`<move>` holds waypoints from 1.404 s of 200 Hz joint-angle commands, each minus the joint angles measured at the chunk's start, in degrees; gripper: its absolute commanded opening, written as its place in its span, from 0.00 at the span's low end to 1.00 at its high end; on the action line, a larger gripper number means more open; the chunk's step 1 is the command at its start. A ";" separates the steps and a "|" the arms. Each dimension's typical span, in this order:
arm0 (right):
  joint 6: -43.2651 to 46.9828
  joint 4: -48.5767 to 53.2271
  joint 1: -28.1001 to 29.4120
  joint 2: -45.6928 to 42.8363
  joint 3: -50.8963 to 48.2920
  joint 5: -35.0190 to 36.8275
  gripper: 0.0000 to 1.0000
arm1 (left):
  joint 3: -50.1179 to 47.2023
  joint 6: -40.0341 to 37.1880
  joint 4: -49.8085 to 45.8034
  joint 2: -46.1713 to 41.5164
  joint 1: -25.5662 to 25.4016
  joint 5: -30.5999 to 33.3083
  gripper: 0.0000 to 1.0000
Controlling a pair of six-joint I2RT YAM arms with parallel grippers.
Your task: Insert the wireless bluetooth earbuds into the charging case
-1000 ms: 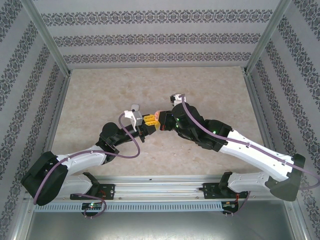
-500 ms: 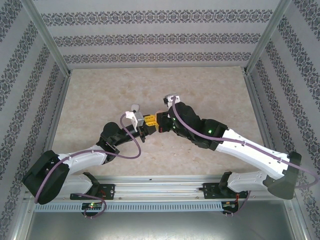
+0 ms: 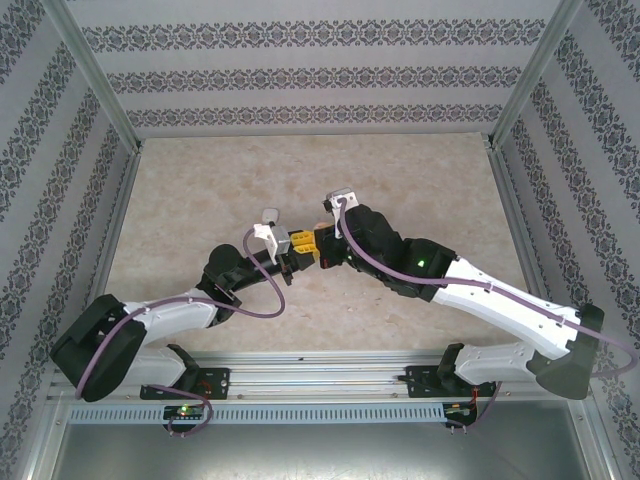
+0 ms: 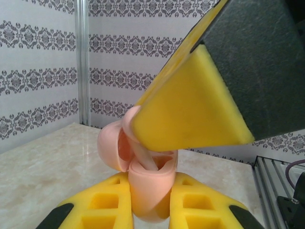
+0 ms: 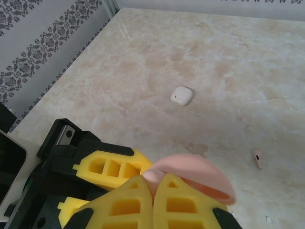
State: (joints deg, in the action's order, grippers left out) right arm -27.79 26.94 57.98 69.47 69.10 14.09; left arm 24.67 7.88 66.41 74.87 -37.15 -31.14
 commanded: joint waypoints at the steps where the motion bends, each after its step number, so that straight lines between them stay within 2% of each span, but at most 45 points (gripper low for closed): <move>1: 2.32 3.52 0.03 -0.98 -1.55 -1.48 0.00 | 0.91 -0.58 10.71 0.66 -0.21 -1.18 0.00; 48: 2.10 -1.55 -1.11 -3.77 -4.67 -5.19 0.00 | 0.64 -0.97 13.00 1.81 -0.21 -2.48 0.00; 100: 3.72 -0.44 -1.11 -2.61 -5.33 -6.94 0.02 | 1.77 -1.11 9.67 0.20 -0.21 -2.29 0.00; 198: 1.60 -1.61 -0.50 -3.40 -9.30 -5.81 0.03 | 1.75 -2.28 5.13 -3.11 -0.27 -0.02 0.00; 234: 0.90 -1.73 -0.39 -3.47 -9.59 -5.57 0.11 | 2.05 -2.18 5.04 -3.18 -0.21 0.02 0.00; 281: 1.07 -1.37 -0.23 -2.12 -6.98 -5.30 0.14 | 1.83 -1.99 4.75 -3.29 -0.21 0.01 0.00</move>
State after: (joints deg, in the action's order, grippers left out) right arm -26.00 19.86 56.86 65.41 61.78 10.68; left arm 24.67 6.42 64.29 74.50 -37.15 -32.58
